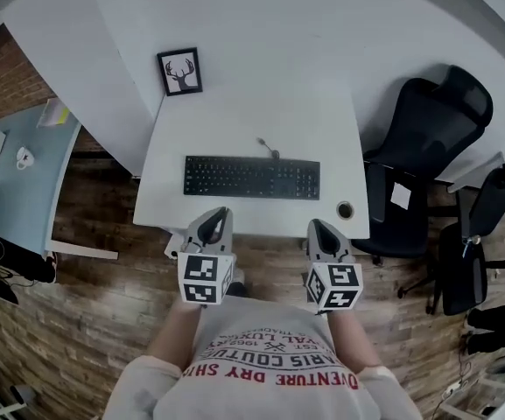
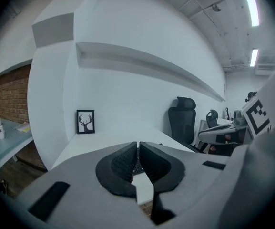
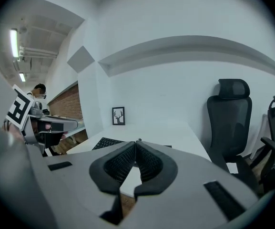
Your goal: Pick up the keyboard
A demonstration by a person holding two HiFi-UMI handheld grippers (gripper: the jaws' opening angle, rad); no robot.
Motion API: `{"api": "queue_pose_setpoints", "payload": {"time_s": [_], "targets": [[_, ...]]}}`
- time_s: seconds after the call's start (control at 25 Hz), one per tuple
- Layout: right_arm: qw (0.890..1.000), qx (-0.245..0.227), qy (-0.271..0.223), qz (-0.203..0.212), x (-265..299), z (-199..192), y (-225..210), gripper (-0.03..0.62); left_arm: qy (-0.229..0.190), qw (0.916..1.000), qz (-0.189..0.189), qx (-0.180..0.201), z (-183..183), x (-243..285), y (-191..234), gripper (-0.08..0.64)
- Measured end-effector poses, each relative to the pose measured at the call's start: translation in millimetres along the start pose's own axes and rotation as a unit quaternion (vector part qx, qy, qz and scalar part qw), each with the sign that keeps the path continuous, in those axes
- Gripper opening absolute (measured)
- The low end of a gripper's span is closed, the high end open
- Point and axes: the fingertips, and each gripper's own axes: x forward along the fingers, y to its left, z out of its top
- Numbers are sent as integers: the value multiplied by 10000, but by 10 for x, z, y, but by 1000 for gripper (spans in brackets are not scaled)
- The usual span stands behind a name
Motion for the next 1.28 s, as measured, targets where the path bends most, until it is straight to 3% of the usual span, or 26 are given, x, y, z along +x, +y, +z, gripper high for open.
{"api": "queue_pose_setpoints", "payload": {"time_s": [0.32, 0.72, 1.08, 1.28], "targets": [[9995, 52, 75, -294, 676, 110, 220, 26, 212, 9993, -218, 227, 40, 411, 814, 35], [9968, 222, 597, -480, 1118, -166, 26, 26, 703, 9975, -106, -65, -332, 788, 1254, 35], [9941, 162, 1027, -306, 1489, -321, -510, 28, 1124, 9929, 260, -278, -538, 1154, 1539, 35], [9896, 378, 1385, 25, 1722, -465, -689, 28, 1612, 9852, 216, -538, -769, 1320, 1653, 35]]}}
